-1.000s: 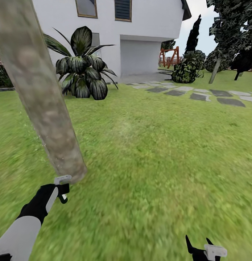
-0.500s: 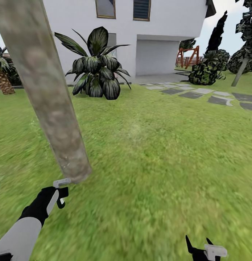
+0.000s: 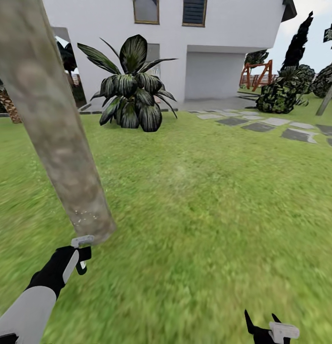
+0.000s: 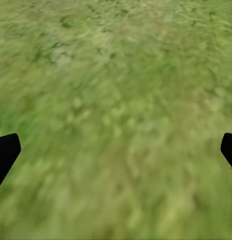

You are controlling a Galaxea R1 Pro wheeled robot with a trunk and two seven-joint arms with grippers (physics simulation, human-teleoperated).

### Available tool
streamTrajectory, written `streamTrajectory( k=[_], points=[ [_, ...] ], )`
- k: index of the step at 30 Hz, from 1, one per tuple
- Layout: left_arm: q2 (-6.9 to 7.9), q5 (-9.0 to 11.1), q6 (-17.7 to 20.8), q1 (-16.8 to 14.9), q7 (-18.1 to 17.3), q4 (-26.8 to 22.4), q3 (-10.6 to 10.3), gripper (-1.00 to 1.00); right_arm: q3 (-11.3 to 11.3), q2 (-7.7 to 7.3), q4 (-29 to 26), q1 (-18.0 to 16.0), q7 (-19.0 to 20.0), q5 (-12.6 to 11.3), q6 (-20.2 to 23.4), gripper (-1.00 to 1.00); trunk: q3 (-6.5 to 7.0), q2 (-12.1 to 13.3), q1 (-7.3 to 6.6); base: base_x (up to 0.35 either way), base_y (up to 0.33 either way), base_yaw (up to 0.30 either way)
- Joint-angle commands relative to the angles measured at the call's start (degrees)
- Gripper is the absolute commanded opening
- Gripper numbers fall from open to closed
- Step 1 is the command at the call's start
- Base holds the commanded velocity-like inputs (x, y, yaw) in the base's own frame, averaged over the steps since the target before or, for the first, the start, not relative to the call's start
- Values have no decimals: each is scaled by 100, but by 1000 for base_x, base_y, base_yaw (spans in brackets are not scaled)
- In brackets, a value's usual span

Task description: In the garden, pick up the pesticide atomizer on the floor and spray pesticide onto both trees until each tree trunk is fully covered.

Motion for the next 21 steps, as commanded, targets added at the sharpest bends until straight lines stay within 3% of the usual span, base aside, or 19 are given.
streamTrajectory(
  k=[1, 21],
  points=[
    [0, -3, 0, 0, 3, 0, -1, -100, -1, 0, 0, 0, 0, 0, 0, 100, 0, 0, 0, 84, -270, 254],
    [-58, -10, -8, 0, 3, 0, -1, -100, 0, 0, 0, 0, 0, 0, 0, 100, 0, 0, 0, 97, -271, 277]
  ],
)
